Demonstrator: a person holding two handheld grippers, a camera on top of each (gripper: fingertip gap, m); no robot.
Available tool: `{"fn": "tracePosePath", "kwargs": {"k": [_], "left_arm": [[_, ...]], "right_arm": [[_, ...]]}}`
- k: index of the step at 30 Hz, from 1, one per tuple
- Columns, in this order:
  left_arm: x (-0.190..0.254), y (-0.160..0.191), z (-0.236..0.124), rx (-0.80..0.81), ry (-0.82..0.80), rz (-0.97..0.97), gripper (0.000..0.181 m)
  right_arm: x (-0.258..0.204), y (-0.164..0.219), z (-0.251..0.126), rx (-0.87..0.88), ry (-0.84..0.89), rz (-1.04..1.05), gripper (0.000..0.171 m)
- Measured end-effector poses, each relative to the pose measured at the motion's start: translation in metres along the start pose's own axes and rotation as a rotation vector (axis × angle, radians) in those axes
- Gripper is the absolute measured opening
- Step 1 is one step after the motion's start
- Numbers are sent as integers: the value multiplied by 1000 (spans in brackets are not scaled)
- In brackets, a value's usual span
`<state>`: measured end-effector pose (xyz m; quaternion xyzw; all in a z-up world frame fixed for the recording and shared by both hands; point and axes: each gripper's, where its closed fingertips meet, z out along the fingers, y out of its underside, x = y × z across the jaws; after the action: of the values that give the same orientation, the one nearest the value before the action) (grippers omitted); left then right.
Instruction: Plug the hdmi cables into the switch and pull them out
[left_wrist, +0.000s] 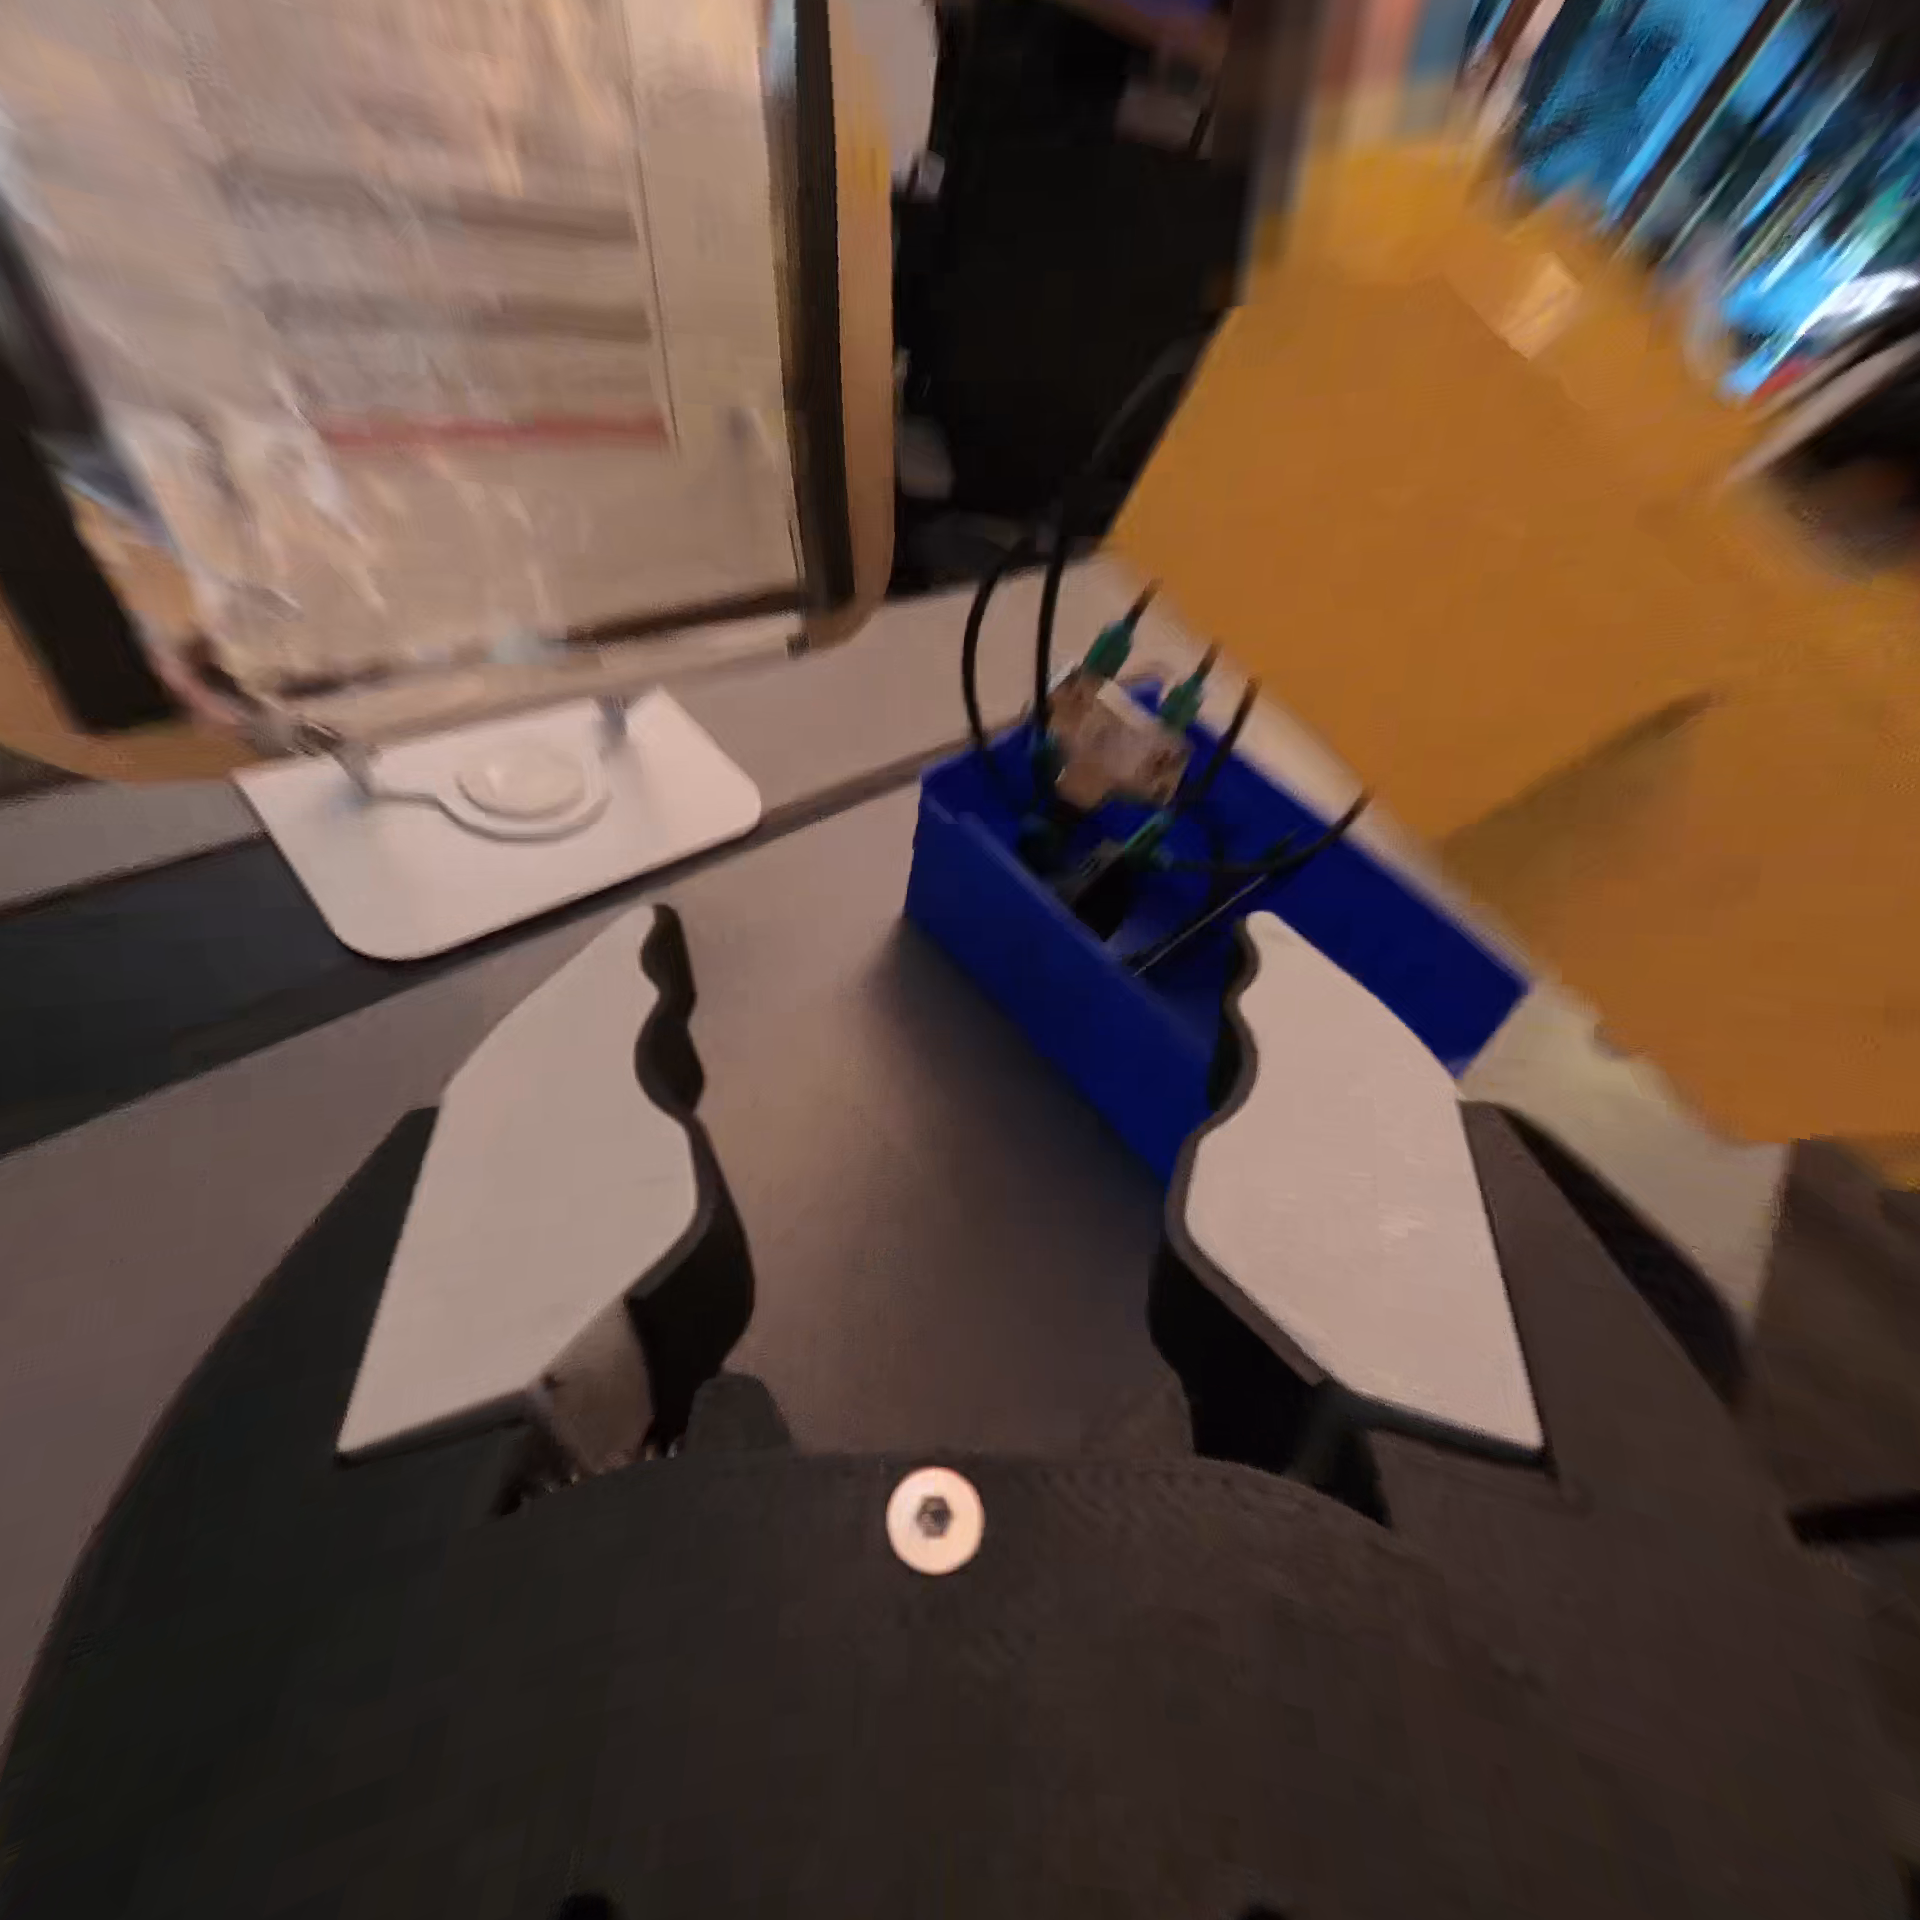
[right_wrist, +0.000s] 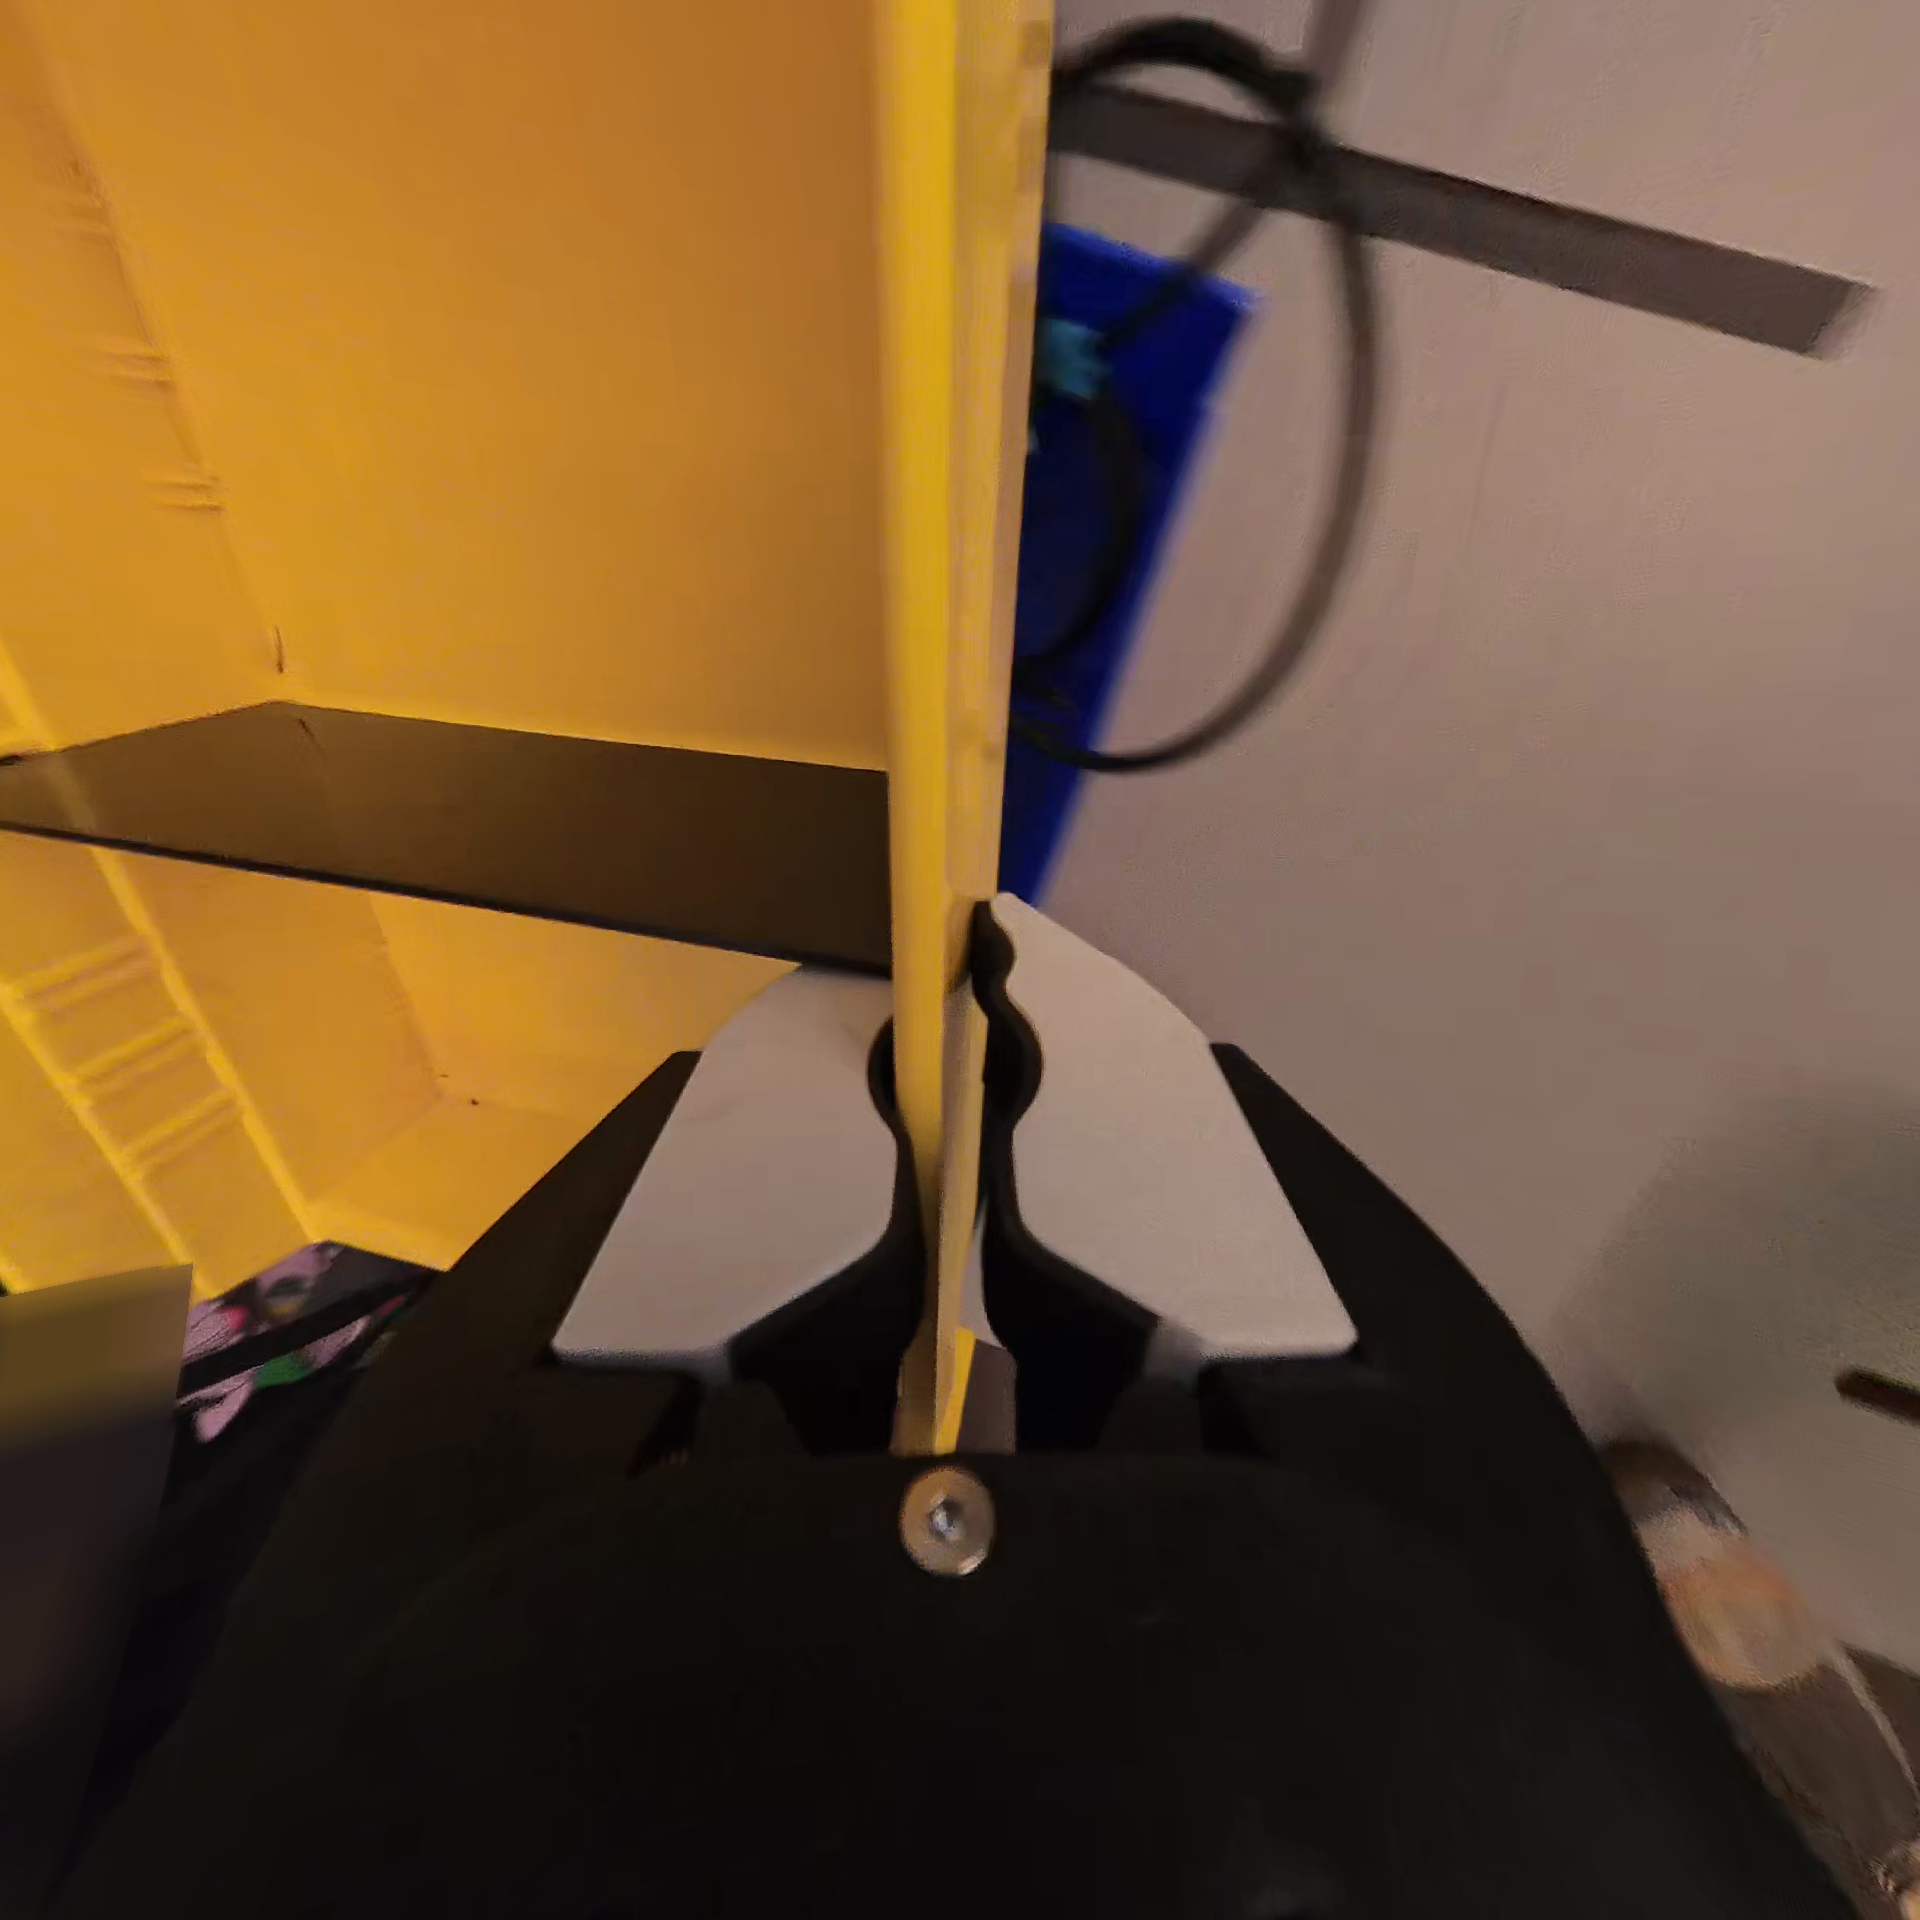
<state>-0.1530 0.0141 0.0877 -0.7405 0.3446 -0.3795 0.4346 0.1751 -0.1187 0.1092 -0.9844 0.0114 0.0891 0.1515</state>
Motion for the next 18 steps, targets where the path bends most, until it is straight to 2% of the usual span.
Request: {"fn": "tracePosePath", "kwargs": {"k": [1, 3, 5, 7, 10, 13, 15, 17, 18], "left_arm": [[9, 23, 36, -82, 39, -4, 98], [44, 73, 96, -271, 220, -102, 106], [67, 104, 132, -385, 328, -206, 107], [72, 123, 155, -406, 306, -208, 103], [71, 149, 171, -499, 234, -115, 104], [71, 156, 173, -550, 194, -61, 95], [71, 155, 169, -571, 205, -41, 75], [75, 151, 161, -573, 260, -26, 43], [71, 151, 155, -594, 260, -26, 35]], "right_arm": [[24, 11, -12, 35, 27, 40, 9], [68, 34, -30, 108, 50, 141, 8], [107, 59, -40, 161, 65, 228, 8], [139, 85, -42, 193, 84, 299, 8], [176, 122, -31, 206, 97, 384, 8], [202, 152, -7, 179, 80, 462, 8], [214, 167, 11, 139, 82, 495, 8], [219, 178, 30, 90, 93, 508, 8], [220, 181, 39, 63, 97, 504, 8]]}}
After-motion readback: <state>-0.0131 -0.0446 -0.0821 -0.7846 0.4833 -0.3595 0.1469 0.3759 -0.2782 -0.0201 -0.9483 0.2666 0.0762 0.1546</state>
